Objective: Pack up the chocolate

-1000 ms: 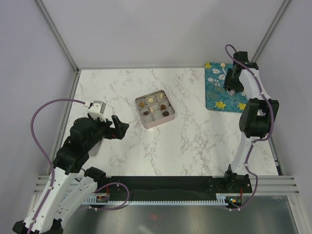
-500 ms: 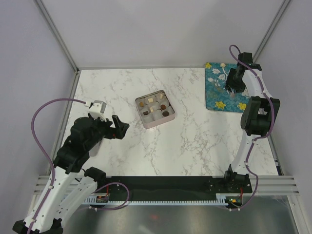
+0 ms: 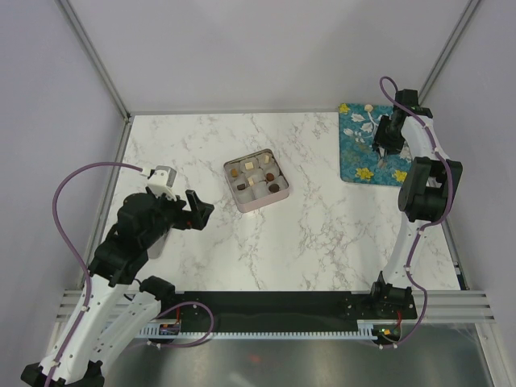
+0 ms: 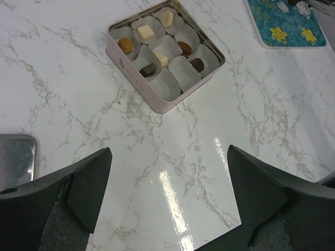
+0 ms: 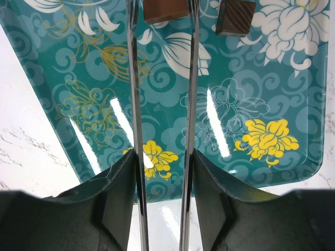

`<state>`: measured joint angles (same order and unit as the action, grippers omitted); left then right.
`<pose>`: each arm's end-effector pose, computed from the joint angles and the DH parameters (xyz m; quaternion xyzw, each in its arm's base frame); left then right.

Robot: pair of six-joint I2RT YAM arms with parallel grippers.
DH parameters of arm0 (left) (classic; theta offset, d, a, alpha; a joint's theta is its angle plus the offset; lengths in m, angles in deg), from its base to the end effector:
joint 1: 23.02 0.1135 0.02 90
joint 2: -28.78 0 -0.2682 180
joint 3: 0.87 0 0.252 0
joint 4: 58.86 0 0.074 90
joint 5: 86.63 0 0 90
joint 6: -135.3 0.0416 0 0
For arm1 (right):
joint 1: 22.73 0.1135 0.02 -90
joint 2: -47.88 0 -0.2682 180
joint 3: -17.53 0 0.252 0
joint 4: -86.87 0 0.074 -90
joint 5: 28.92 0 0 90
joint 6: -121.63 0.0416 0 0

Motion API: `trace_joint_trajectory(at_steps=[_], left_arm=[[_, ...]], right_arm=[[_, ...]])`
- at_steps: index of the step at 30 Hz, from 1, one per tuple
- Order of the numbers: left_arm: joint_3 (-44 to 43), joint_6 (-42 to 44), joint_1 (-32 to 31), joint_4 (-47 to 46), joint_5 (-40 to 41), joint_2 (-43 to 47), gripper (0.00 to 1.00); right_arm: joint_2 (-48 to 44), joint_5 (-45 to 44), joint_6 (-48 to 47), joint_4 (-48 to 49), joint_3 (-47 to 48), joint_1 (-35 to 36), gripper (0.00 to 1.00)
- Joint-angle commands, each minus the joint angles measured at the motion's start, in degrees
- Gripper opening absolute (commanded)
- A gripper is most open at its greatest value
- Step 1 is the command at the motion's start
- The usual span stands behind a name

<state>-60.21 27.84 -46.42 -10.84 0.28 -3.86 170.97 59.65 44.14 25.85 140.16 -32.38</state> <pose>0.1156 -0.0525 0.3294 0.0580 0.8235 -0.2177 0.5207 0.4667 -0.0804 0.2346 0.1893 0.9505 -0.0059 0.2465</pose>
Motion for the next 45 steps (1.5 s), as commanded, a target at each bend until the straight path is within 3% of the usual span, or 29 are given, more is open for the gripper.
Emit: trace_joint_trajectory(at_steps=[1,10,26,34,45], left_arm=[[-0.2,1.4,-0.2,-0.8,0.6,-0.1,1.0],[-0.3,1.4,-0.2,-0.8,0.5,0.3,1.0],[-0.2,1.2,-0.2,-0.8,0.5,1.4,1.0],[-0.3,1.3,-0.2,-0.8,1.1,1.4,1.0],[-0.2,1.1,-0.2,-0.8,1.2,2.1,1.0]], right_arm=[[0.6,1.3,-0.8,1.4,2.9,-0.3,0.51],[-2.8,3.5,-0.7,0.3,0.4,-0.2,0.43],[-9.6,0.0,-1.2,-4.6,0.0,7.1,0.41],[-17.0,0.8,1.5,-3.1,-5.3,22.9,0.41],[-30.9,-0.2,8.6,1.0,-20.4,43.2,0.41]])
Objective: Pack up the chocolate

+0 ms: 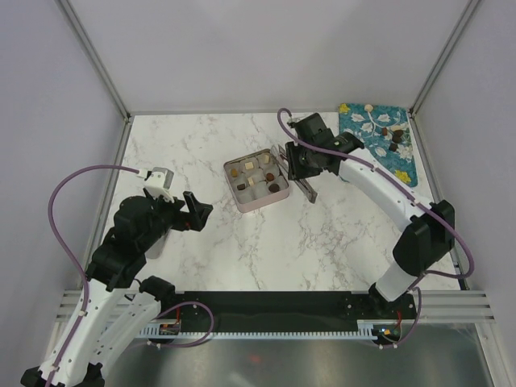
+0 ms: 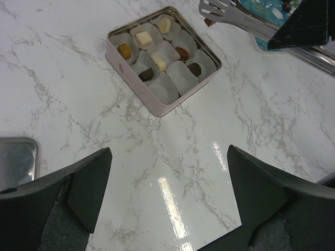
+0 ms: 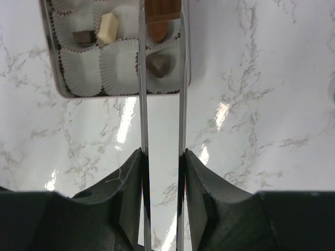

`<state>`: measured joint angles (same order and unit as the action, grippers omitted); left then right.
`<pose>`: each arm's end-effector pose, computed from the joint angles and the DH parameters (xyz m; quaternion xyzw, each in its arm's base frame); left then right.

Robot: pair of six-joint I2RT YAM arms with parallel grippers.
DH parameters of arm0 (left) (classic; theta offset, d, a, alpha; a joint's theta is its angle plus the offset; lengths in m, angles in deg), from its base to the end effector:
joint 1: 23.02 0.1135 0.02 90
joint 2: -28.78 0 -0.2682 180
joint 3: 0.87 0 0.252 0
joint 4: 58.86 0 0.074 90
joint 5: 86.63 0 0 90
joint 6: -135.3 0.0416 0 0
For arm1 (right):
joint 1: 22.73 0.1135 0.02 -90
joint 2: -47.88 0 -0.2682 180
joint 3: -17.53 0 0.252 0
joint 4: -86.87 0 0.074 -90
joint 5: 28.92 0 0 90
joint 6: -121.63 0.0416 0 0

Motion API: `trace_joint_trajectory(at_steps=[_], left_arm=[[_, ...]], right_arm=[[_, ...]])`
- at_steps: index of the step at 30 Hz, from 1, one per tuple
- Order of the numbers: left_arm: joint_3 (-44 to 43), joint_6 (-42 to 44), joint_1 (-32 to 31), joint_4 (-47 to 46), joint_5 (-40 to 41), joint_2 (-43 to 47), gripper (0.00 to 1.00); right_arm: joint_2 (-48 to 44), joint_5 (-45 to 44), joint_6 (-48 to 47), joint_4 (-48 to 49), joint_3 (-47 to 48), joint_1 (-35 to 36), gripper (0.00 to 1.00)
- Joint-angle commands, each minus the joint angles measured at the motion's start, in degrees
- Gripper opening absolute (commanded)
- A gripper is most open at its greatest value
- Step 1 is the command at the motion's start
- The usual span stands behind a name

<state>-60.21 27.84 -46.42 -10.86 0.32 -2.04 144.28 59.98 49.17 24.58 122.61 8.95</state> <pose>0.1093 -0.0497 0.3327 0.0576 0.8144 -0.2218 0.5332 0.3132 0.1924 0.3250 -0.1139 0.9431 0.1217 0.2877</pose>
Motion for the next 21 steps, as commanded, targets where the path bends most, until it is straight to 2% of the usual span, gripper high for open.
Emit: trace_joint_trajectory(at_steps=[1,8,21], left_arm=[[-0.2,1.2,-0.2,-0.7,1.2,0.3,1.0],[-0.2,1.0,-0.2,-0.7,1.1,0.2,1.0],[-0.2,1.0,-0.2,-0.6,1.5,-0.1,1.0]], right_arm=[[-5.2,-0.8,4.2,2.4,-3.6,2.9,0.41],[-7.0,-2.0,6.2,5.2,-9.9,9.2,0.41],[-1.4,-1.1,6.5,8.9,-10.7,12.3,0.43]])
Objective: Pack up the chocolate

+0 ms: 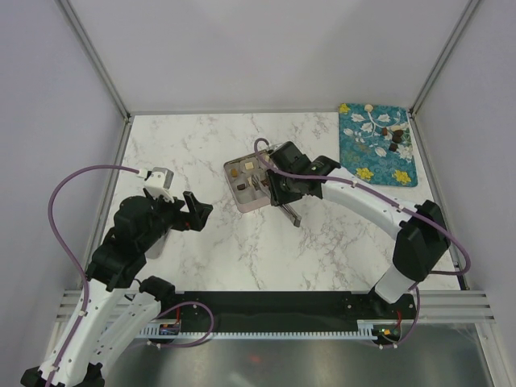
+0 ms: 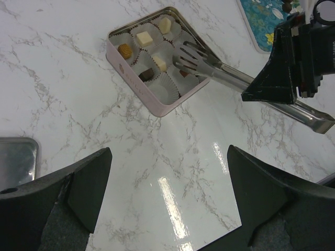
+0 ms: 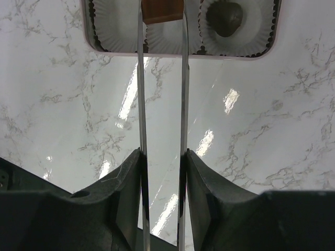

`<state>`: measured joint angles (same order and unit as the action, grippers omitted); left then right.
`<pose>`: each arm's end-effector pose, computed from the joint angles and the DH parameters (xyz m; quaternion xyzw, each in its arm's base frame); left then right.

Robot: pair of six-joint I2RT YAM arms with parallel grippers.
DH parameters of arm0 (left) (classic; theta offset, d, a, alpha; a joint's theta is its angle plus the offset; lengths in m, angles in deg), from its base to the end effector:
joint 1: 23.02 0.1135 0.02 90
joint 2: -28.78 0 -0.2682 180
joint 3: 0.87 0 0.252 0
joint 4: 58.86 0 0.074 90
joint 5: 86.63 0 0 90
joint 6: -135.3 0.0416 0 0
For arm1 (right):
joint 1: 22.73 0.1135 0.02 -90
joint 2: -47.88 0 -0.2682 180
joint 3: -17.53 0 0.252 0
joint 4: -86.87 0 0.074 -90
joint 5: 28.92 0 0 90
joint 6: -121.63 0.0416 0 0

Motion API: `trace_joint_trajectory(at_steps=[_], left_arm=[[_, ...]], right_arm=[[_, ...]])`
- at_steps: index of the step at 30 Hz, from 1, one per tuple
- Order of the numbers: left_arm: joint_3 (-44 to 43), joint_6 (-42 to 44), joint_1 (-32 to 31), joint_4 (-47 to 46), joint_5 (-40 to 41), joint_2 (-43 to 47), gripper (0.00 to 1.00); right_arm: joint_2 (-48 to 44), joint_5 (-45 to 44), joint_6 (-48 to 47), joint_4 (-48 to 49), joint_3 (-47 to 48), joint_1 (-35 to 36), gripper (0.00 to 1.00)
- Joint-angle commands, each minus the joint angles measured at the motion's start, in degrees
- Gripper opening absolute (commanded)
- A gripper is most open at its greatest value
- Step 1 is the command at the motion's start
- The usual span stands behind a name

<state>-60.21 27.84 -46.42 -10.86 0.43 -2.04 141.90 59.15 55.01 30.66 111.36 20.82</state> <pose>0.1093 -0.0496 0.3327 0.0571 0.8144 -0.2211 0.5335 0.2581 0.2434 0.2839 -0.1628 0.9432 0.1459 0.2500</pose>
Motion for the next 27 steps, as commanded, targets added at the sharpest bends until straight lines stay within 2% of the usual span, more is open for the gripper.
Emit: trace_joint_trajectory(at_steps=[1,18,27], left_arm=[[-0.2,1.0,-0.2,-0.7,1.3,-0.1,1.0],[-0.3,1.1,-0.2,-0.7,1.4,0.0,1.0],[-0.2,1.1,-0.2,-0.6,1.4,0.2,1.0]], right_arm=[[1.8,-0.6,0.4,2.9,0.7,0.4,0.43],[4.2,-2.6,-1.0,2.9,2.4,0.5,0.51],[1.8,-5.3,-2.4,-0.2,8.0,0.5,0.52]])
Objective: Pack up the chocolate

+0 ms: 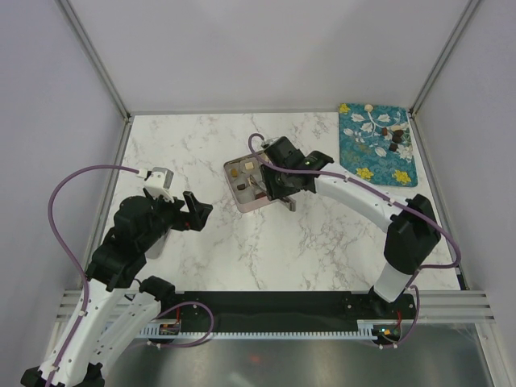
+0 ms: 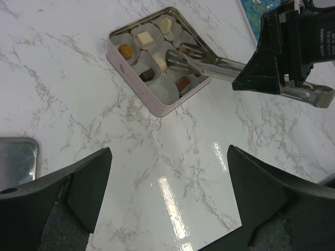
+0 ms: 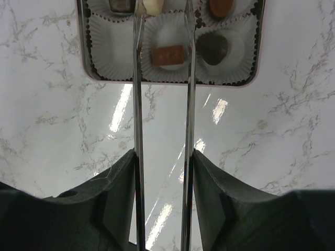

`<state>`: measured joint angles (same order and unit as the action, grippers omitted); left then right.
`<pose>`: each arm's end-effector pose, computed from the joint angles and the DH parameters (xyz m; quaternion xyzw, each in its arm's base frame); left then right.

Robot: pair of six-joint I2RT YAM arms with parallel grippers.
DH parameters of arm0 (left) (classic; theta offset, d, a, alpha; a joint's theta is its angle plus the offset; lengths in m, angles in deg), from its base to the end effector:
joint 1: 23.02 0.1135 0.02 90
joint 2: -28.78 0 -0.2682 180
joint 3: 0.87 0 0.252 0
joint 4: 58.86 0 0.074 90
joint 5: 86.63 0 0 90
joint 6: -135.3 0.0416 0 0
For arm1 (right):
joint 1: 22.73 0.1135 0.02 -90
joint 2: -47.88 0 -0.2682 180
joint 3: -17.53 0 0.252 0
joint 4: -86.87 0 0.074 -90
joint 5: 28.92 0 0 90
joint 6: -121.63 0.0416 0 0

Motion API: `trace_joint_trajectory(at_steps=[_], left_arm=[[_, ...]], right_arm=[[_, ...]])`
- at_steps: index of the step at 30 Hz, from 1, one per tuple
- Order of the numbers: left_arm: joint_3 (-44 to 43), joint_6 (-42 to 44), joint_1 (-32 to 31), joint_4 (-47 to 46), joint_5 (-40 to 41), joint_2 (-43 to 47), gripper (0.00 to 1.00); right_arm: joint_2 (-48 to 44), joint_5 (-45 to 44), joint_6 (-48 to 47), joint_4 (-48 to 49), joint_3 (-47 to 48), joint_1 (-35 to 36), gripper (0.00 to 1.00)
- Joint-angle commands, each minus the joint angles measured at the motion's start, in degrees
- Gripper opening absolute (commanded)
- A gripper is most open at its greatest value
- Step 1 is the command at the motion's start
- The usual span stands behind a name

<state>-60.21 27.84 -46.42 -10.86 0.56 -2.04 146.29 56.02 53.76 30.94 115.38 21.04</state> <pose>0.1093 -0.0495 0.3327 0.0564 0.8145 -0.2202 0.5338 0.2733 0.2567 0.2801 -0.1671 0.9420 0.1212 0.2647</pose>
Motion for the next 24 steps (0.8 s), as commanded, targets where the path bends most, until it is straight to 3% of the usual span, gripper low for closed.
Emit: trace_joint_trajectory(at_steps=[1,6,9,16,24], left_arm=[[-0.2,1.1,-0.2,-0.6,1.3,0.2,1.0],[-0.2,1.1,-0.2,-0.6,1.1,0.5,1.0],[-0.1,1.1,-0.2,-0.6,1.1,0.8,1.0],[-0.2,1.1,-0.2,-0.6,0.6,0.6,1.0],[-0.1,1.2,-0.2,-0.7,0.3,0.2,1.0]], right_arm=[[-2.9,-2.5,-1.3,-1.4,5.2,0.3,0.52],[-4.6,-6.7,-3.1,-4.3,9.2,-0.3,0.52],[-5.4,-8.4,-4.7,-6.5,10.1,-5.3,0.52],[-5.2,-10.0,-7.8,-6.9,9.6,-28.5,0.53],[2.4,-9.7,-6.8,-3.7,9.8,-43.5,0.56]])
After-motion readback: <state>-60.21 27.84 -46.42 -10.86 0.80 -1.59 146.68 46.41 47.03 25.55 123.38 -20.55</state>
